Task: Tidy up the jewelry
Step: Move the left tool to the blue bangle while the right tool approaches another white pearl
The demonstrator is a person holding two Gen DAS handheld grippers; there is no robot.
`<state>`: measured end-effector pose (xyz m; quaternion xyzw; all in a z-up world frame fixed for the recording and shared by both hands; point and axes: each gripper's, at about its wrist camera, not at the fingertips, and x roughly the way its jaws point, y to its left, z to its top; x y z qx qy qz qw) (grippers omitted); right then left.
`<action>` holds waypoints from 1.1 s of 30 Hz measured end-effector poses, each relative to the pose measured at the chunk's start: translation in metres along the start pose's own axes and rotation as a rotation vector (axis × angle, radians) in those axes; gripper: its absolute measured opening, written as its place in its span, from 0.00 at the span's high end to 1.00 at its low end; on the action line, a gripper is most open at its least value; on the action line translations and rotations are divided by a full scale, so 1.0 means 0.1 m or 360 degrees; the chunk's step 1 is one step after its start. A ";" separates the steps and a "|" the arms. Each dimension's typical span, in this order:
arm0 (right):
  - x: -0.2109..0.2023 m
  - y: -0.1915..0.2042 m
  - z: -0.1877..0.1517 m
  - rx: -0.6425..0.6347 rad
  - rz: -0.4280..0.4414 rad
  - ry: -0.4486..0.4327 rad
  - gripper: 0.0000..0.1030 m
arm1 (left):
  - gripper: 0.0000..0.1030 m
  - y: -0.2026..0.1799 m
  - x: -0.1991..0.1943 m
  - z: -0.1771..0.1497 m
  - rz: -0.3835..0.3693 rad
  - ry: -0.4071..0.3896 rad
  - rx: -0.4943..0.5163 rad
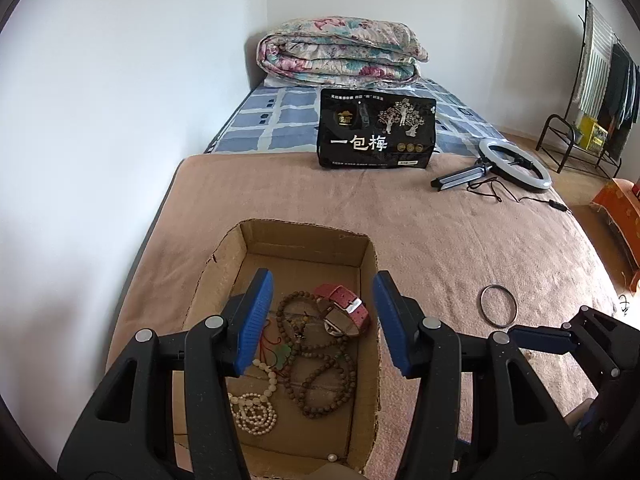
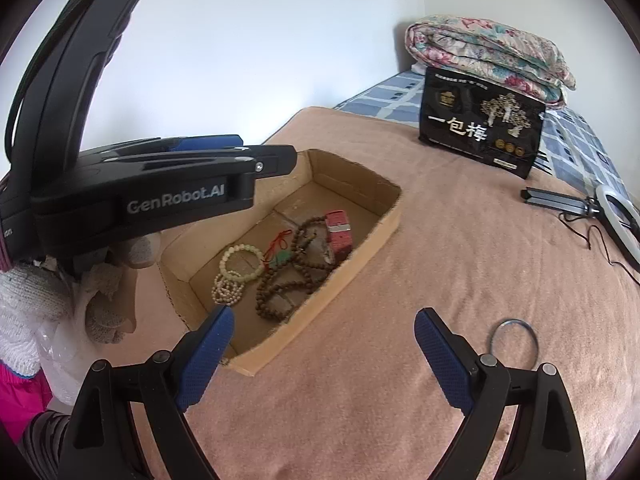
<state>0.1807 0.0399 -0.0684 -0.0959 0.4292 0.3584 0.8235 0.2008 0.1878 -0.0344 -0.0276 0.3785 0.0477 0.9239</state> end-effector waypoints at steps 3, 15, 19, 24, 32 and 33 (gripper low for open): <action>-0.09 -0.11 -0.02 0.0019 -0.0020 -0.0005 0.10 | 0.48 -0.12 -0.04 0.02 -0.0018 -0.0013 0.0024; -0.46 -0.72 -0.25 0.0090 -0.0167 0.0005 0.10 | 0.48 -0.57 -0.09 0.05 -0.0100 -0.0004 0.0102; -0.59 -1.00 -0.38 0.0144 -0.0244 0.0017 0.10 | 0.48 -0.72 -0.04 0.04 -0.0143 0.0025 0.0134; -0.68 -1.32 -0.55 0.0232 -0.0298 0.0065 0.10 | 0.48 -0.94 0.05 0.02 -0.0192 0.0071 0.0174; -0.59 -1.62 -0.86 0.0296 -0.0304 0.0163 0.10 | 0.40 -1.23 0.21 -0.05 -0.0264 0.0145 0.0227; -0.55 -1.63 -0.89 0.0290 -0.0301 0.0183 0.11 | 0.40 -1.26 0.23 -0.06 -0.0273 0.0159 0.0229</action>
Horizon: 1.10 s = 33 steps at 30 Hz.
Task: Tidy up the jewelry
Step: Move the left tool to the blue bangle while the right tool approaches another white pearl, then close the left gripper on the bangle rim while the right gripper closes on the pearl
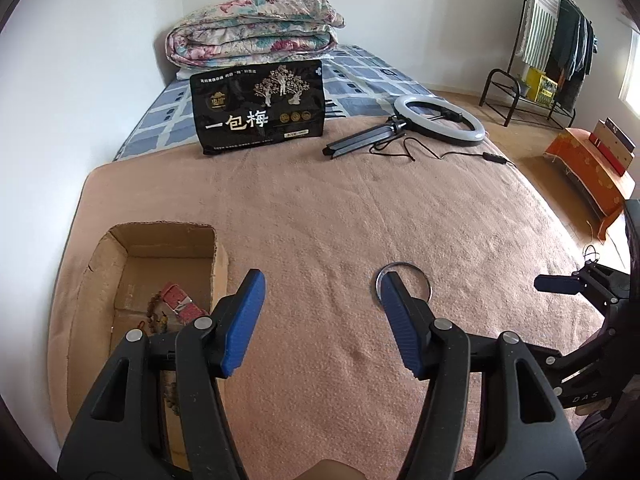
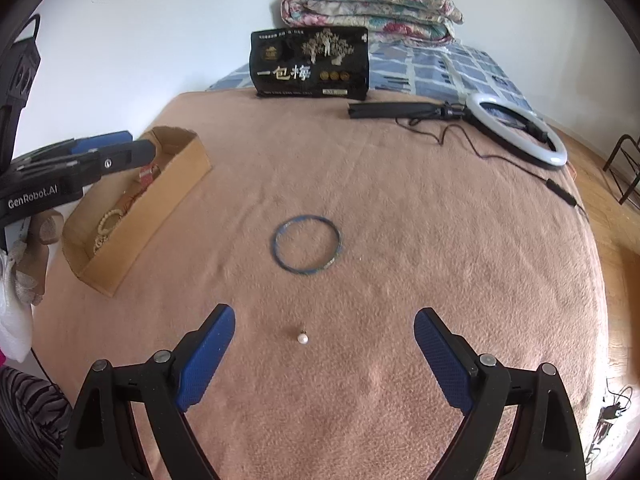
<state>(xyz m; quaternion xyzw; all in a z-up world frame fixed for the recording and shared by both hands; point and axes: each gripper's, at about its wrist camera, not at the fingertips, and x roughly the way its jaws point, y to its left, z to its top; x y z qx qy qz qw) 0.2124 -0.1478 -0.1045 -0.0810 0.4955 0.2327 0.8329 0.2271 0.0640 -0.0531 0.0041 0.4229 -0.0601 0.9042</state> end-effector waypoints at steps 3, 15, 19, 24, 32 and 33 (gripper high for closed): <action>0.15 0.01 -0.09 -0.0042 -0.0006 0.0075 0.26 | 0.40 -0.05 0.09 -0.01 -0.0008 0.0031 0.0010; 0.53 0.03 -0.26 -0.0094 0.0091 0.0229 0.60 | 0.40 -0.16 0.45 -0.09 -0.0070 0.0132 0.0046; 0.58 0.09 -0.27 -0.0125 0.0103 0.0240 0.65 | 0.40 -0.19 0.55 -0.12 -0.0084 0.0163 0.0058; 0.63 0.13 -0.27 -0.0153 0.0099 0.0244 0.70 | 0.40 -0.19 0.63 -0.12 -0.0096 0.0178 0.0043; 0.66 0.12 -0.27 -0.0194 0.0070 0.0253 0.80 | 0.40 -0.21 0.71 -0.14 -0.0105 0.0201 0.0040; 0.66 0.12 -0.27 -0.0205 0.0064 0.0250 0.81 | 0.40 -0.22 0.73 -0.14 -0.0107 0.0206 0.0041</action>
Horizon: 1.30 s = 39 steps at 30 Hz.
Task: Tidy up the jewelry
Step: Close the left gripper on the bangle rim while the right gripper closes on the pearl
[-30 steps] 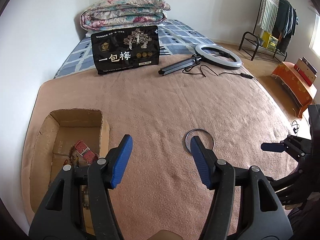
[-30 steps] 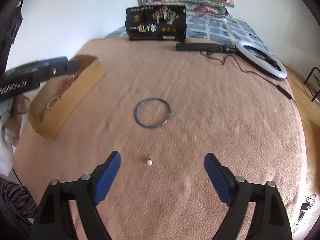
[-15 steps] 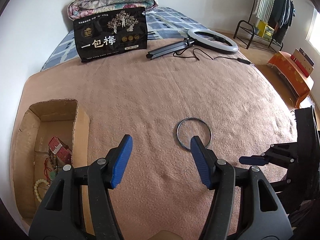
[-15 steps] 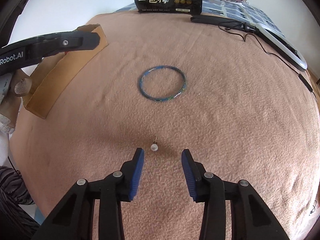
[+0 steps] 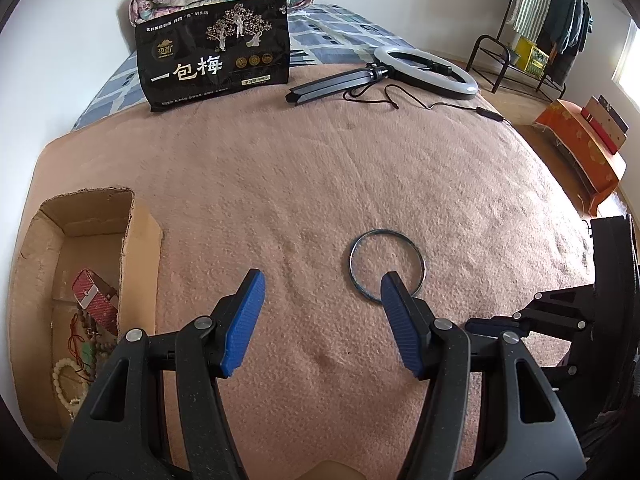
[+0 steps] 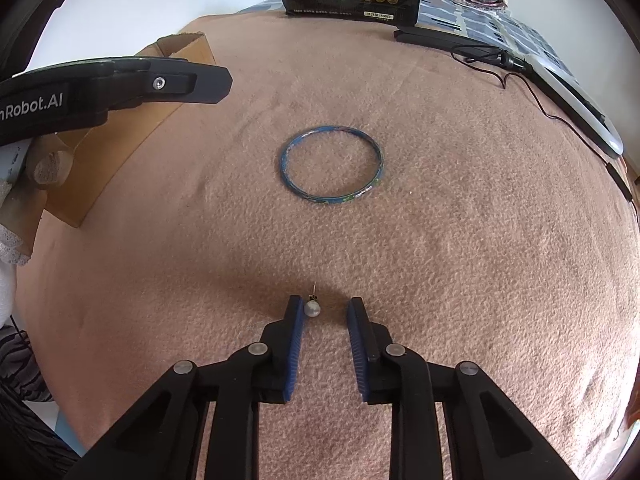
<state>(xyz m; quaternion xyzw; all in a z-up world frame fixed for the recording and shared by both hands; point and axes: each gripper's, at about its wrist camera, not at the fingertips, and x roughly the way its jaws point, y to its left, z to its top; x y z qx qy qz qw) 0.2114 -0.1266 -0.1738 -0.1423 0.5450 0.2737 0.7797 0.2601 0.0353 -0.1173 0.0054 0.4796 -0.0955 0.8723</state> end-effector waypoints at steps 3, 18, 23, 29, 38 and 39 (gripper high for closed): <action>0.01 -0.03 0.00 -0.0009 -0.0020 0.0003 0.86 | 0.40 -0.03 0.05 -0.01 -0.0013 0.0016 0.0000; 0.01 -0.40 0.03 0.0106 -0.0074 -0.0014 0.90 | 0.33 -0.33 0.40 -0.02 -0.0191 0.0136 -0.0059; 0.01 -0.49 0.04 0.0127 -0.0108 -0.0013 0.90 | 0.31 -0.40 0.53 -0.01 -0.0209 0.0180 -0.0091; 0.00 -0.63 0.05 0.0183 -0.0111 -0.0016 0.90 | 0.30 -0.47 0.67 -0.02 -0.0188 0.0220 -0.0106; -0.01 -0.68 0.04 0.0200 -0.0101 -0.0025 0.83 | 0.26 -0.55 0.83 0.00 -0.0052 0.0222 -0.0067; -0.01 -0.68 0.04 0.0203 -0.0100 -0.0026 0.82 | 0.26 -0.54 0.84 0.00 -0.0040 0.0221 -0.0069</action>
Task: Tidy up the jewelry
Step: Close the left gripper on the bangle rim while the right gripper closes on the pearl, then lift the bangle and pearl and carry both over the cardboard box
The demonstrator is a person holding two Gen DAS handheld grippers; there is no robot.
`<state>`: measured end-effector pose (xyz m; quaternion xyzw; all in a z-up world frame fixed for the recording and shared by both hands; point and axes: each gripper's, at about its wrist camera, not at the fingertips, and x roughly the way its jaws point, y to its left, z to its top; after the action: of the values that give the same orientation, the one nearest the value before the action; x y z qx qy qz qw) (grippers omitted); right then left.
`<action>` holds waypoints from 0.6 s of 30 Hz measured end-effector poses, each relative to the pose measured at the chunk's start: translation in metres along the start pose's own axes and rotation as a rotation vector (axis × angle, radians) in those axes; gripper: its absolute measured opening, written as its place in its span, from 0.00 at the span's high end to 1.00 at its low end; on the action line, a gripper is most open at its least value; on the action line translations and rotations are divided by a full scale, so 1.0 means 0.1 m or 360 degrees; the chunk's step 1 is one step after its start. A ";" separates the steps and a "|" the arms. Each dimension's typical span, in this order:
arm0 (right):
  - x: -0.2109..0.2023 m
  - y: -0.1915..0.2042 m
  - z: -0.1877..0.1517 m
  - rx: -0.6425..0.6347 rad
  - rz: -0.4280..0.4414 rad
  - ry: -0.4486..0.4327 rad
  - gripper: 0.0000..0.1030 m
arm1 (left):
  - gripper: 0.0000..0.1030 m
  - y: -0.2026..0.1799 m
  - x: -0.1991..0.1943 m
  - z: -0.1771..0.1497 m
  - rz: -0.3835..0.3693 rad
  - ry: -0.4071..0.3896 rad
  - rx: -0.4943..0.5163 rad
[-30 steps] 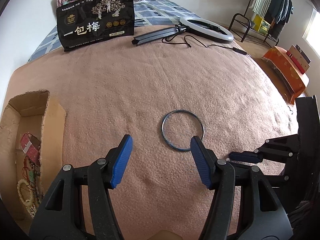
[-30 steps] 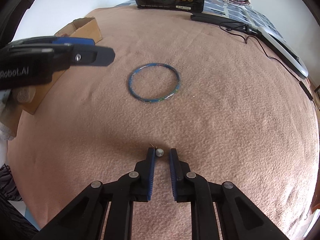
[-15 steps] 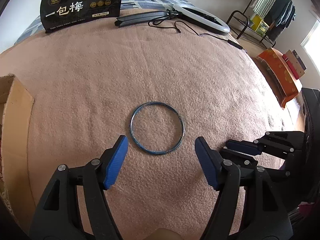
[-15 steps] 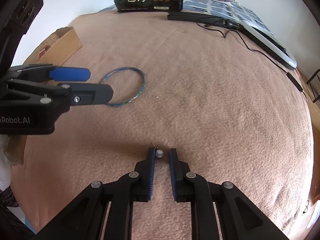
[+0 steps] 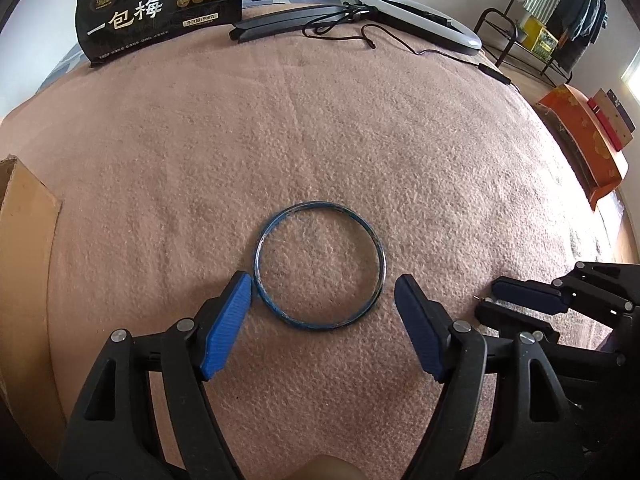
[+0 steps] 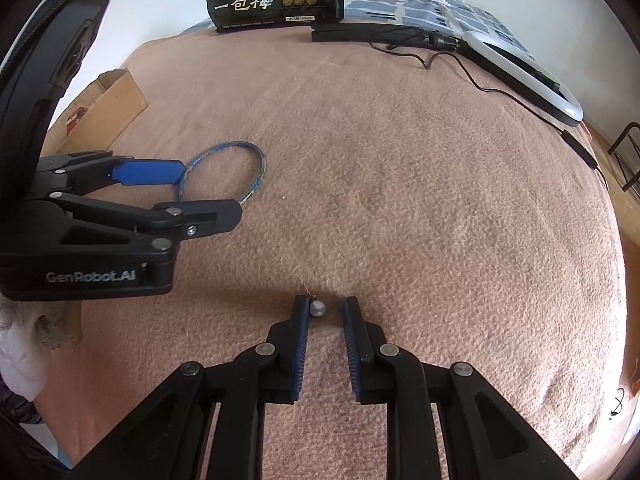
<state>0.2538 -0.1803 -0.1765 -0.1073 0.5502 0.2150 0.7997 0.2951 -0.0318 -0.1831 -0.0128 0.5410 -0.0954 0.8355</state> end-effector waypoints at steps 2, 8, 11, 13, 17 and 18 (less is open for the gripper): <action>0.00 0.00 0.00 0.0003 0.0002 0.0000 0.81 | 0.25 0.00 0.03 0.01 0.0025 0.0000 0.0000; 0.00 0.03 -0.01 -0.0020 0.0021 -0.0001 0.70 | 0.24 0.00 0.07 0.02 0.0064 -0.0027 0.0030; 0.01 0.03 -0.02 -0.0027 0.0022 -0.0001 0.70 | 0.28 0.00 0.07 0.01 0.0083 -0.0039 0.0054; 0.01 0.04 -0.02 -0.0024 0.0017 0.0000 0.70 | 0.29 -0.01 0.06 0.00 0.0101 -0.0050 0.0081; 0.01 0.06 -0.02 -0.0028 -0.0003 -0.0004 0.77 | 0.29 -0.01 0.05 0.00 0.0096 -0.0053 0.0086; 0.01 0.06 -0.01 -0.0032 -0.0007 -0.0002 0.79 | 0.29 -0.01 0.05 -0.01 0.0097 -0.0054 0.0088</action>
<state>0.2503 -0.1755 -0.1778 -0.1162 0.5473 0.2188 0.7994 0.2963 -0.0331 -0.1877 0.0251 0.5240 -0.0846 0.8471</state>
